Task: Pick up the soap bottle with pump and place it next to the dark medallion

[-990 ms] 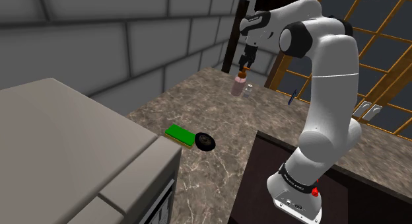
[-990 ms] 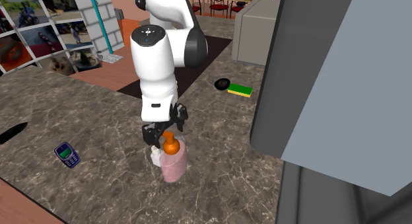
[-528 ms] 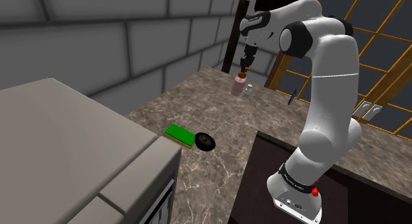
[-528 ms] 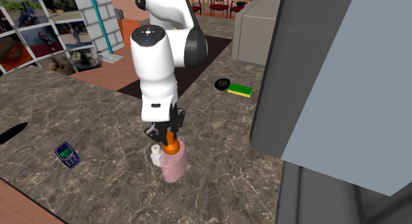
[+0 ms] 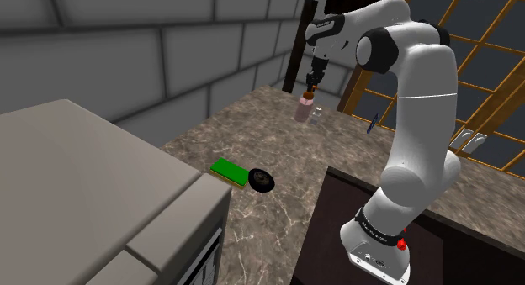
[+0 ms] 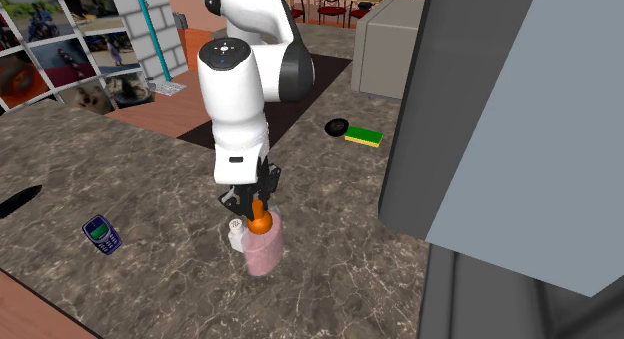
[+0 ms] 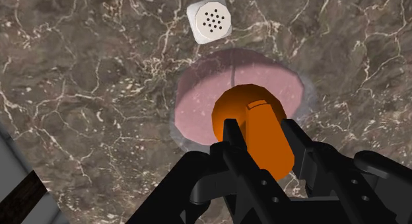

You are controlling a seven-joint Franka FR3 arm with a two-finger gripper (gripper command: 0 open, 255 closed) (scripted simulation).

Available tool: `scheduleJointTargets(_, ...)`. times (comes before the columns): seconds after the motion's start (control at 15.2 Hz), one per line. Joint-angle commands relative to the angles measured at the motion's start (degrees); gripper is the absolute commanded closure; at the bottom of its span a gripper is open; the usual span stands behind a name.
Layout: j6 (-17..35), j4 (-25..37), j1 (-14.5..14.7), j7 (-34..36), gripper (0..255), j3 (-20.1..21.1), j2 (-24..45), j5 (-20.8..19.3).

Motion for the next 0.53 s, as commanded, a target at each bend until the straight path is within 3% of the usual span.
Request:
scheduleJointTargets(0.0,-0.7,0.5,0.0,0.1,255,-0.1,-0.2,-0.1)
scheduleJointTargets(0.46,-5.6,4.9,-0.4,0.5,255,-0.4,-0.9,-0.6)
